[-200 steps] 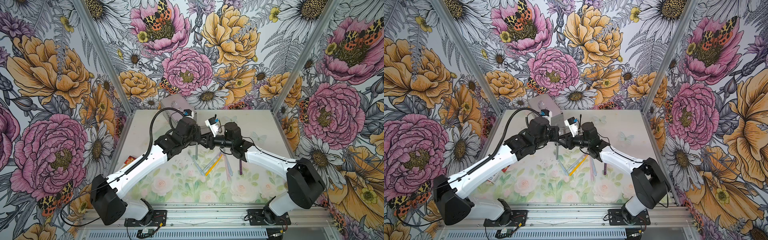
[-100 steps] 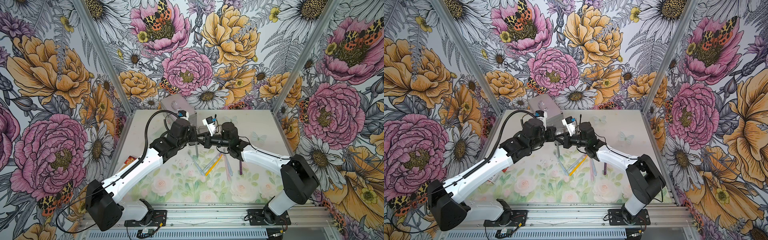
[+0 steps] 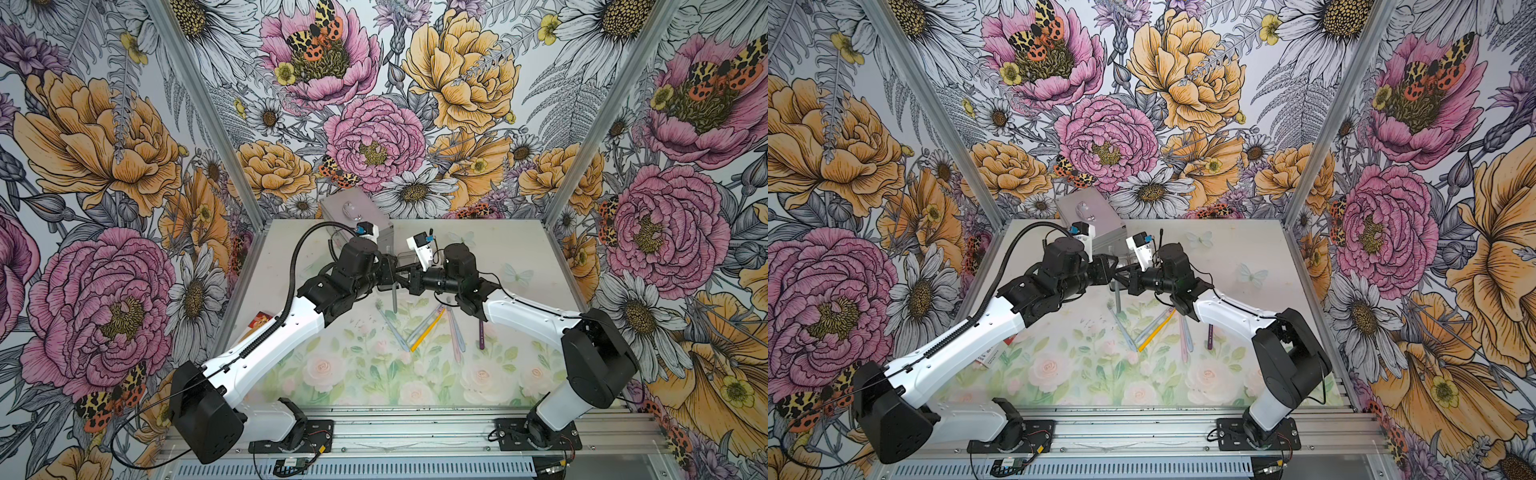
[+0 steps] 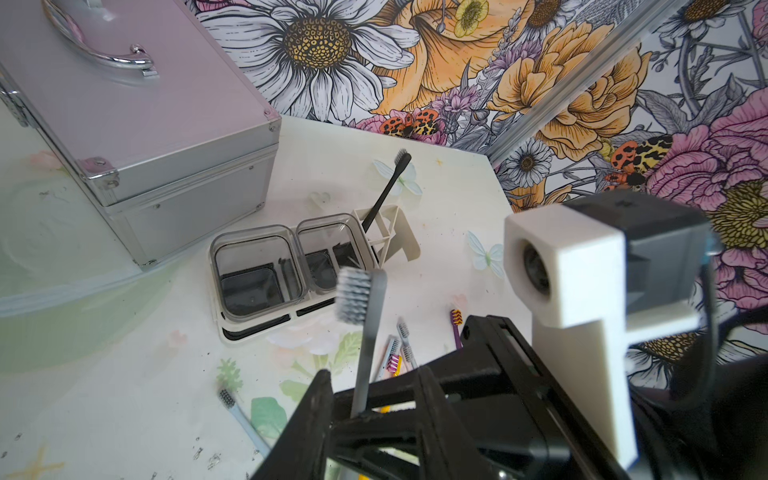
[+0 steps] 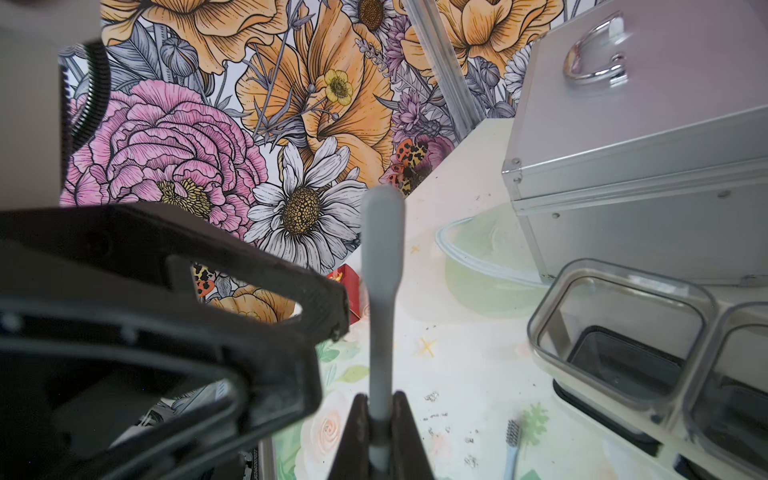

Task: Place the toothbrush into the toothbrush holder
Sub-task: Pick up the toothbrush from the center of the board.

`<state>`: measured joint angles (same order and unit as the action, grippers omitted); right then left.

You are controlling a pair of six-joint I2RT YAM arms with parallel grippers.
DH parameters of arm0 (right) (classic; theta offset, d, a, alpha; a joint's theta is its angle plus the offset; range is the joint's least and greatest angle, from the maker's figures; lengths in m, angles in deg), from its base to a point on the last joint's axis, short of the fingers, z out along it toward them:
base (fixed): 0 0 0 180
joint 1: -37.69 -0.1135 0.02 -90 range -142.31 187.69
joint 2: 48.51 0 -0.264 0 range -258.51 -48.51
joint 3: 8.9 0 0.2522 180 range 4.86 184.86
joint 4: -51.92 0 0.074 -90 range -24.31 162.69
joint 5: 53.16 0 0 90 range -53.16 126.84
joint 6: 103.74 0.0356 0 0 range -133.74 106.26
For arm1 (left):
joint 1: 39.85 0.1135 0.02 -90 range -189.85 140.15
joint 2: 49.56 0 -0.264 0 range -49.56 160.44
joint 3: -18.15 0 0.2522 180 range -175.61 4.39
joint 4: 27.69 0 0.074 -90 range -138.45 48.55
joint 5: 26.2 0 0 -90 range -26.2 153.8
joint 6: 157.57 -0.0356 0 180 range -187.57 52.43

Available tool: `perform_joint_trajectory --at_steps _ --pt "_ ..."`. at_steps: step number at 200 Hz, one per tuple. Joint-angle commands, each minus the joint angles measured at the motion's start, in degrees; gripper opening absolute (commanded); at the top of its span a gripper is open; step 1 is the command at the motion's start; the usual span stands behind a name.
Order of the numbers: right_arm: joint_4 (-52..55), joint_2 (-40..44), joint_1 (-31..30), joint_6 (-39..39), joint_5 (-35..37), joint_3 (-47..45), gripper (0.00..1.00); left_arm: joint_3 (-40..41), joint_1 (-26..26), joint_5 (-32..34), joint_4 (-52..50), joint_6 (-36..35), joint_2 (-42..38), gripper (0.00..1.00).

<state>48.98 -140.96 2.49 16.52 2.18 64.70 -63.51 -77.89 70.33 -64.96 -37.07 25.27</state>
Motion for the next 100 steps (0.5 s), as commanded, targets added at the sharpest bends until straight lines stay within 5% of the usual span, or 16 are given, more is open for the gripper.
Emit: perform_joint_trajectory --at_steps 1,54,100 --pt "2.44 1.19 0.03 -2.2 1.73 1.72 0.0 0.39 0.77 -2.34 1.45 -0.02 -1.34 0.47" --pt "3.99 2.03 -0.2 -3.45 0.38 2.3 0.0 0.1 1.12 -5.4 1.54 -1.32 0.55 0.47" --pt "4.0 2.91 -0.25 -3.79 0.49 2.0 0.0 -0.26 1.46 -7.84 1.63 -2.4 3.68 0.35"
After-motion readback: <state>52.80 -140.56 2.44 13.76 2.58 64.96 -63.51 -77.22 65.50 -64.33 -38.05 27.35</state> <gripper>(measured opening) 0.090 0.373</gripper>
